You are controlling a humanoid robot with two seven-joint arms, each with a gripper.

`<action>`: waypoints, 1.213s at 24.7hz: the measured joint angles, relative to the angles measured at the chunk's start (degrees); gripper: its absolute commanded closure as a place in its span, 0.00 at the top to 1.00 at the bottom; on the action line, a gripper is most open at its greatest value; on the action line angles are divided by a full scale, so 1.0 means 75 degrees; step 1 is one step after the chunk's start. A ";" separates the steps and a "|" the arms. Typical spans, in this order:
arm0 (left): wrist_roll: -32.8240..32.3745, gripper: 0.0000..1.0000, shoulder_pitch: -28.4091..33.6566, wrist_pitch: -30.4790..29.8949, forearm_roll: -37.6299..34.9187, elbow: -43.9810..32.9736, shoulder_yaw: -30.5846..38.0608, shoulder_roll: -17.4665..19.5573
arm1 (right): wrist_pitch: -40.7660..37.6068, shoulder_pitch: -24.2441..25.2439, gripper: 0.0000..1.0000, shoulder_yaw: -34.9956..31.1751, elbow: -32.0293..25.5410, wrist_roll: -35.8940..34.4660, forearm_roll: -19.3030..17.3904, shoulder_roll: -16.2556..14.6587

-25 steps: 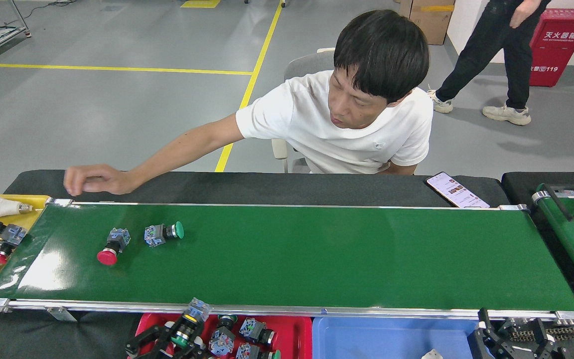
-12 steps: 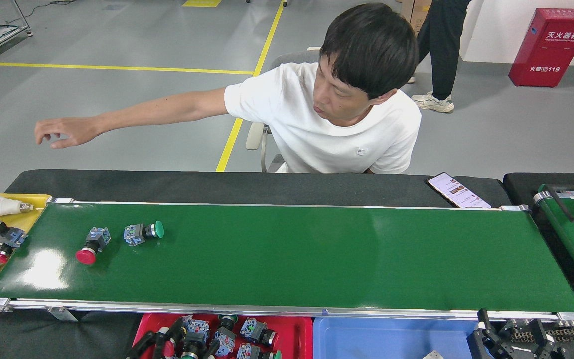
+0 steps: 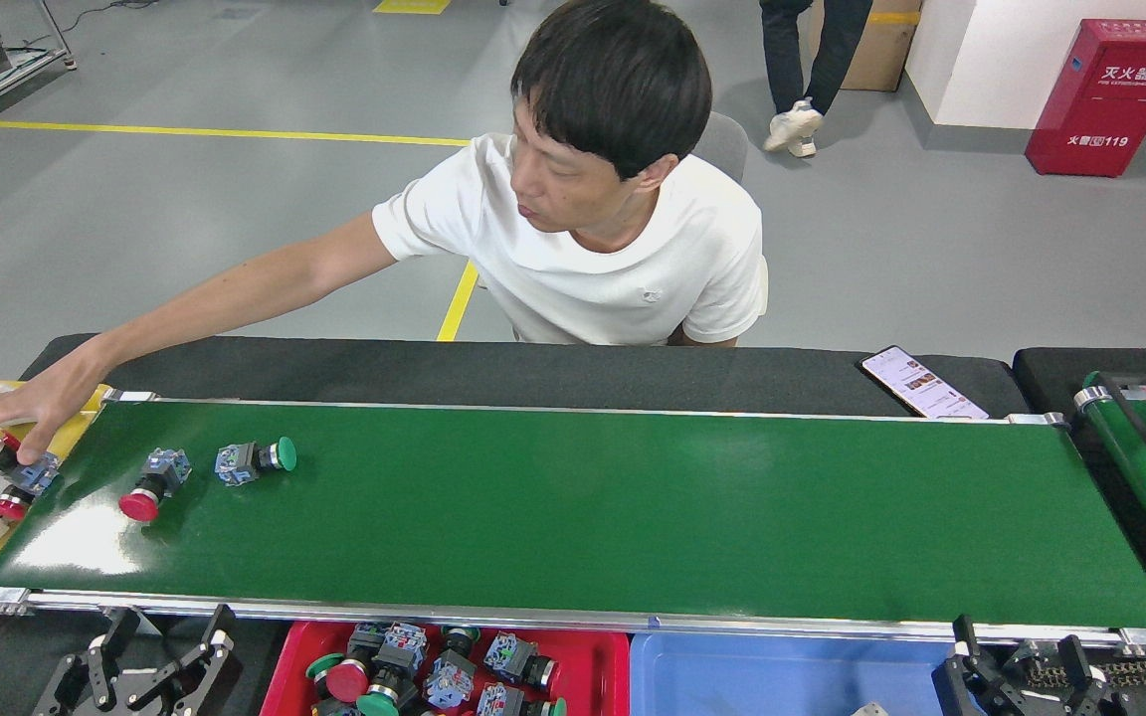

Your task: Pick switch part from conveyor to tray

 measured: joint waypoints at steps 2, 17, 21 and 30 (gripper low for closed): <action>-0.0025 1.00 -0.0127 0.0216 -0.0188 0.0247 0.0023 0.0065 | -0.0088 -0.0136 1.00 0.0059 0.0090 -0.0013 0.0001 -0.0047; 0.0086 1.00 -0.1374 0.1106 -0.0241 0.3801 0.1256 0.1764 | -0.2052 -0.1100 1.00 0.0849 0.0744 0.0043 -0.0001 -0.0167; 0.0298 1.00 -0.2179 0.1108 -0.0241 0.5175 0.1236 0.2391 | -0.2491 -0.1099 1.00 0.0856 0.0762 0.0038 -0.0282 -0.0162; 0.1308 0.63 -0.4085 0.1063 -0.0254 0.8461 -0.0324 0.3469 | -0.3082 -0.1100 1.00 0.0857 0.0957 0.0015 -0.0611 -0.0166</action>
